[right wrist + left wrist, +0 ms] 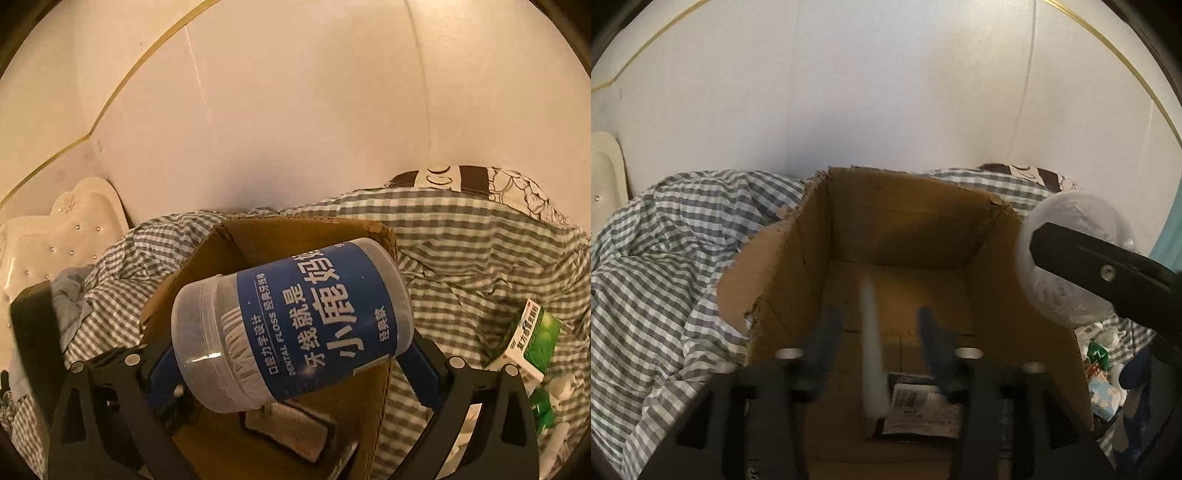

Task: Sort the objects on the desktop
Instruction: 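Carry the tube and floss jar into the cardboard box and open both grippers, then move both open grippers from the box back over the pile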

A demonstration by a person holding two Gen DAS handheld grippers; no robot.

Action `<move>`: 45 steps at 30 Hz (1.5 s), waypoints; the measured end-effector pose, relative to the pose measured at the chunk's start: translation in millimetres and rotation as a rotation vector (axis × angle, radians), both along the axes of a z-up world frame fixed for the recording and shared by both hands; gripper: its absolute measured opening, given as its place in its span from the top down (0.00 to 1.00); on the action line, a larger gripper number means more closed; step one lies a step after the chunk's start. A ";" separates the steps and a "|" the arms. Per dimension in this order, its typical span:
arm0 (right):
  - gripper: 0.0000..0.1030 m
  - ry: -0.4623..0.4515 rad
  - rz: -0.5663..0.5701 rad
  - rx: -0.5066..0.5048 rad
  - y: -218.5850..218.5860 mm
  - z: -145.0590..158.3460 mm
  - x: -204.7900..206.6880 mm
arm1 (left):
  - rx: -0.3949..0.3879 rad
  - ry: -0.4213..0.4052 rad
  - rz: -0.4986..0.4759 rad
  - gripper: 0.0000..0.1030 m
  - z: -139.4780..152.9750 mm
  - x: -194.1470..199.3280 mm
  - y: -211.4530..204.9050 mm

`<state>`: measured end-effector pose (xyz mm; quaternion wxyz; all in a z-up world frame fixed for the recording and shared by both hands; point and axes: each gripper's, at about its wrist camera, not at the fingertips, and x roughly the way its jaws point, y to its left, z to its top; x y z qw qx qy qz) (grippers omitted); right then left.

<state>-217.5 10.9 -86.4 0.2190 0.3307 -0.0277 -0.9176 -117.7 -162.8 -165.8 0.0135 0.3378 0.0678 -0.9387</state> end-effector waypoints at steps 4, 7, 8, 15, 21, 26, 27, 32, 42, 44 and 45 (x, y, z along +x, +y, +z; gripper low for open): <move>0.03 0.039 0.003 -0.003 2.4 5.6 1.8 | -0.005 0.011 0.006 0.43 6.1 3.4 1.0; 0.01 0.065 -0.015 -0.027 9.6 18.6 10.4 | -0.017 0.022 0.010 0.43 12.8 8.0 3.0; 0.00 0.070 -0.021 -0.043 14.3 23.0 12.6 | -0.019 0.028 0.013 0.43 16.3 10.6 4.0; 0.00 0.128 -0.057 -0.085 38.9 53.9 43.3 | -0.034 0.110 0.021 0.32 50.8 34.8 13.4; 0.00 0.229 -0.101 -0.065 59.9 86.9 82.9 | -0.046 0.205 0.010 0.16 88.3 63.4 27.9; 0.00 0.307 -0.153 -0.036 86.1 113.6 118.8 | -0.034 0.303 0.023 0.00 119.1 91.2 39.1; 0.00 0.322 -0.163 -0.035 92.7 117.9 125.8 | -0.031 0.315 0.023 0.00 124.0 94.9 41.7; 0.00 0.371 -0.235 -0.029 128.0 133.7 153.7 | -0.062 0.369 0.038 0.00 145.3 112.8 59.0; 0.00 0.387 -0.294 0.004 179.2 146.1 182.1 | -0.107 0.435 -0.043 0.00 165.8 133.2 102.1; 0.00 0.398 -0.295 0.013 186.2 146.4 187.3 | -0.096 0.434 -0.068 0.00 167.6 133.9 109.3; 0.00 0.402 -0.296 0.016 188.4 146.4 188.7 | -0.093 0.438 -0.076 0.00 168.5 134.6 112.1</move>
